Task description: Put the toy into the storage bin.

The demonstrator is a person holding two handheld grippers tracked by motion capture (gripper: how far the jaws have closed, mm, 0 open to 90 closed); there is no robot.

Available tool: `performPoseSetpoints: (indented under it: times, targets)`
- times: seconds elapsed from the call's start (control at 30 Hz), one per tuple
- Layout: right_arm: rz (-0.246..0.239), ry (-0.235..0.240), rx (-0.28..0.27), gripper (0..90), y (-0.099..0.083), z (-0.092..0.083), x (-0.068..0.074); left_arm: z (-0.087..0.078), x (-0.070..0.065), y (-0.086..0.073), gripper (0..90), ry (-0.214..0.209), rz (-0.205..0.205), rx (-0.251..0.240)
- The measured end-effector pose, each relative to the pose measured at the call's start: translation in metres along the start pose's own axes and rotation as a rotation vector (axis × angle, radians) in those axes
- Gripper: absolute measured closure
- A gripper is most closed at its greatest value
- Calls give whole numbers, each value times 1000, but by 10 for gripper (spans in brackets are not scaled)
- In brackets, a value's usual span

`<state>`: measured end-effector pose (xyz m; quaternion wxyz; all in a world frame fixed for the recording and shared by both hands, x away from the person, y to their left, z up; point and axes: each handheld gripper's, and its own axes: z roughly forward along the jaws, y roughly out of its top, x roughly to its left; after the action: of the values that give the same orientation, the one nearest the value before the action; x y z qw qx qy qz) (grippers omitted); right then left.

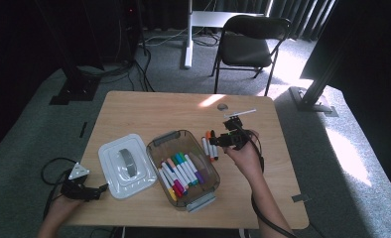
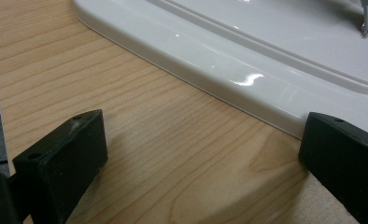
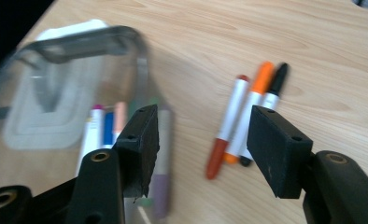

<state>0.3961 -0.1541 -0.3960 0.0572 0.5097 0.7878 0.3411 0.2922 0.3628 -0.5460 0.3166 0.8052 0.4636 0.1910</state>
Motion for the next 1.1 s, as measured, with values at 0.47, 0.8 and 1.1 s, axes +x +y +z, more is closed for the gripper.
performPoseSetpoints:
  times: [0.47, 0.8, 1.1]
  targets:
    - [106, -107, 105, 512, -10, 63, -50, 0, 0, 0, 17, 0, 0, 0]
    - [132, -127, 141, 539, -5, 102, -58, 0, 0, 0, 17, 0, 0, 0]
    - [123, -159, 197, 552, -4, 116, -65, 0, 0, 0, 17, -1, -1, 0]
